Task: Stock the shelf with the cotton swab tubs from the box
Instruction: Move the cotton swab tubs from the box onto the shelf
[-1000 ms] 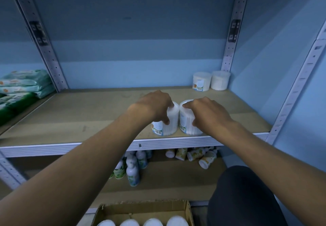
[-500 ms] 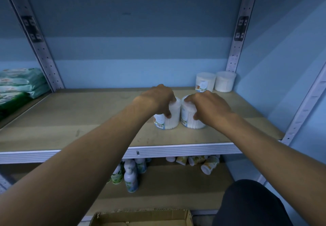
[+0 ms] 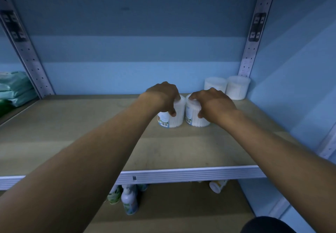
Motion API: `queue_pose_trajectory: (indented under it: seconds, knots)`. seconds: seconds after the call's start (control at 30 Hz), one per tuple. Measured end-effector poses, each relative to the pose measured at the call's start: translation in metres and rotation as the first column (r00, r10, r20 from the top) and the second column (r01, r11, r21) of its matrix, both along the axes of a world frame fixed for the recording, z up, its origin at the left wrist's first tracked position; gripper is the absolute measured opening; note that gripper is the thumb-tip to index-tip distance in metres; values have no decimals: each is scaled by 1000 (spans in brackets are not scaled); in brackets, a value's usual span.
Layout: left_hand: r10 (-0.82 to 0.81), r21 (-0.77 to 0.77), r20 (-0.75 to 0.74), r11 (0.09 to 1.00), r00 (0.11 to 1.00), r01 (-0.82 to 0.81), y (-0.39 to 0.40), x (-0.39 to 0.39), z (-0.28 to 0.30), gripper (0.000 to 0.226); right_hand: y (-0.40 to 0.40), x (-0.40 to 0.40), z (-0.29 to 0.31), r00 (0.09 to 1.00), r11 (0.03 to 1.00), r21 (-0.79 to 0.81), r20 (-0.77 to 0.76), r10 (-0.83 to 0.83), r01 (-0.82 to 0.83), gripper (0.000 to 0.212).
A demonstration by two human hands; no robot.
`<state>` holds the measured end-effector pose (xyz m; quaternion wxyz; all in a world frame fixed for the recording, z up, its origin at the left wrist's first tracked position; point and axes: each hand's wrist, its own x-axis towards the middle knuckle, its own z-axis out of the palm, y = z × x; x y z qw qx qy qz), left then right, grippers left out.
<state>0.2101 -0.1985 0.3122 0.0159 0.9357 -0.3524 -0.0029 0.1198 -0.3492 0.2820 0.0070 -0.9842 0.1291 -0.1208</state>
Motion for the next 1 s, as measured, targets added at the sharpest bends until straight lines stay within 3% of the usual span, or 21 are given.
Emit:
queue_pose_trajectory:
  seconds: [0.57, 1.0]
  knots:
    - [-34, -68, 22, 997, 999, 35, -38, 73, -10, 67, -43, 82, -16, 991, 998, 0, 114, 70, -70, 63]
    - [-42, -81, 55, 996, 998, 47, -60, 114, -13, 65, -63, 126, -23, 986, 1000, -9, 165, 27, -26, 61]
